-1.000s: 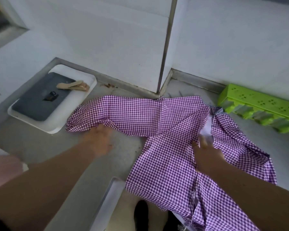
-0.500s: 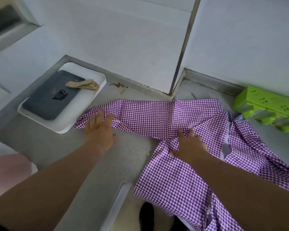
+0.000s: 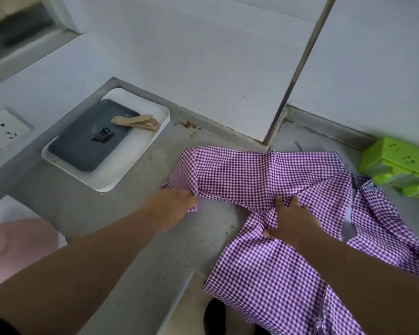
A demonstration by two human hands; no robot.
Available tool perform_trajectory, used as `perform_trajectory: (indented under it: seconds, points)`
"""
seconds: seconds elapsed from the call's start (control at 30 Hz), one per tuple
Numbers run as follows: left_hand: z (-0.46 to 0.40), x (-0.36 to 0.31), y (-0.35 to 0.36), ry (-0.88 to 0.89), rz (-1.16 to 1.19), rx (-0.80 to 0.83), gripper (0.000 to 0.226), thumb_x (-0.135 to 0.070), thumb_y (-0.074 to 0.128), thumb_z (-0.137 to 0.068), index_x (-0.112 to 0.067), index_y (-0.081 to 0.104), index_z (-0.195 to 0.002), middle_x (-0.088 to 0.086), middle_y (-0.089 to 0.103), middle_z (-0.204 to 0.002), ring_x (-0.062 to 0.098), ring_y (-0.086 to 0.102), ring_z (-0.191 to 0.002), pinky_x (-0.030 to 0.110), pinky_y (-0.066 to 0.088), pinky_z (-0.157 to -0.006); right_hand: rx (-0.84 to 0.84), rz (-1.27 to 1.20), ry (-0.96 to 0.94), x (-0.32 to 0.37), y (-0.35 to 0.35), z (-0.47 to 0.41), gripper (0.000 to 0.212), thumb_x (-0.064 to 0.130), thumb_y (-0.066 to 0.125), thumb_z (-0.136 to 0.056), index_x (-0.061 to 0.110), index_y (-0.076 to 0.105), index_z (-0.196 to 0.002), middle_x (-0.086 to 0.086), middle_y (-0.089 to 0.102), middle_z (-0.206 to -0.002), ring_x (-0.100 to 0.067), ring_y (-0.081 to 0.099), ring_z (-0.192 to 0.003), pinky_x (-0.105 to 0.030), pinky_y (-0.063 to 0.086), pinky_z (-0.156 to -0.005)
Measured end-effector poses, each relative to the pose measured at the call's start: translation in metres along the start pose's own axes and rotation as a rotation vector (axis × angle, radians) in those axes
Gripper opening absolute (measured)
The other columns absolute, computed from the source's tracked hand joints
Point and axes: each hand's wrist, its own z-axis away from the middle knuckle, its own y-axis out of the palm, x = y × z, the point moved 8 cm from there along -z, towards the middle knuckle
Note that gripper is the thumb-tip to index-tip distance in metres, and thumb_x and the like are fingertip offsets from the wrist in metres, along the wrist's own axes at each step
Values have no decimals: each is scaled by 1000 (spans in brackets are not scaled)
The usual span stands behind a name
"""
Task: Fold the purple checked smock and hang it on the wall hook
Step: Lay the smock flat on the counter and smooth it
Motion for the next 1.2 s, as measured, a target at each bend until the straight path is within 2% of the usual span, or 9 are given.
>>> perform_trajectory:
  seconds: [0.13, 0.23, 0.37, 0.47, 0.6, 0.73, 0.93, 1.07, 1.2]
  points:
    - [15, 26, -41, 137, -206, -313, 21, -26, 68, -94, -15, 75, -111, 4, 71, -101, 22, 68, -87, 42, 60, -79, -5, 2, -6, 1, -1, -1, 123, 80, 64, -76, 27, -5, -163, -25, -4, -169, -53, 25, -150, -60, 41, -114]
    - [27, 104, -77, -64, -390, -411, 21, -25, 66, -94, -19, 74, -113, 2, 69, -107, 22, 65, -99, 45, 54, -96, -4, 6, -6, 1, -2, -2, 124, 81, 65, -75, 27, -4, -163, -26, -2, -169, -53, 26, -149, -61, 40, -114]
    - [41, 176, -61, -380, -350, -190, 30, -29, 60, -98, -16, 67, -125, 6, 65, -125, 26, 59, -118, 43, 46, -107, -10, -5, -10, 0, -1, -1, 124, 79, 66, -76, 27, -5, -163, -24, -2, -169, -53, 26, -149, -61, 40, -114]
    - [32, 138, -41, -356, -267, -36, 47, -38, 57, -98, -17, 52, -140, 7, 54, -139, 26, 54, -127, 41, 42, -111, -18, -6, -12, 1, -2, -1, 123, 79, 65, -76, 28, -6, -163, -23, -2, -170, -52, 25, -150, -60, 42, -112]
    - [8, 20, -54, 10, 55, -248, 69, -36, 65, -95, -26, 35, -156, 4, 41, -160, 25, 49, -137, 44, 45, -112, -43, -9, -33, 0, -2, 0, 123, 80, 64, -76, 29, -5, -162, -21, -1, -170, -51, 20, -151, -62, 40, -113]
    - [-21, -65, -50, 148, 95, -189, 74, -24, 55, -103, -30, 15, -165, 3, 22, -173, 30, 45, -142, 49, 49, -108, -89, -10, -87, -5, -1, 6, 121, 85, 57, -77, 29, -8, -162, -19, -1, -171, -48, 13, -154, -62, 33, -118]
    - [-37, -54, -30, -18, 56, -45, 61, -20, 52, -103, -13, 30, -160, 8, 15, -174, 30, 46, -140, 49, 52, -104, -129, 121, -327, -21, 17, 29, 118, 85, 52, -79, 29, -9, -164, -10, -8, -173, -31, -2, -159, -53, 27, -122]
    - [-37, -29, -34, -145, 106, 19, 60, -22, 50, -103, -6, 32, -158, 12, 35, -165, 28, 55, -133, 46, 51, -107, -89, 68, -445, -29, 31, 44, 114, 68, 69, -82, 36, -4, -164, -2, -10, -173, -26, -2, -159, -52, 21, -124]
    - [-39, -80, -79, 60, 181, -227, 59, -49, 50, -101, -16, 43, -150, 12, 36, -163, 29, 42, -146, 49, 42, -118, -142, 30, -488, -44, 35, 58, 102, 62, 71, -84, 36, 12, -163, 1, 8, -172, -24, 12, -157, -46, 20, -125]
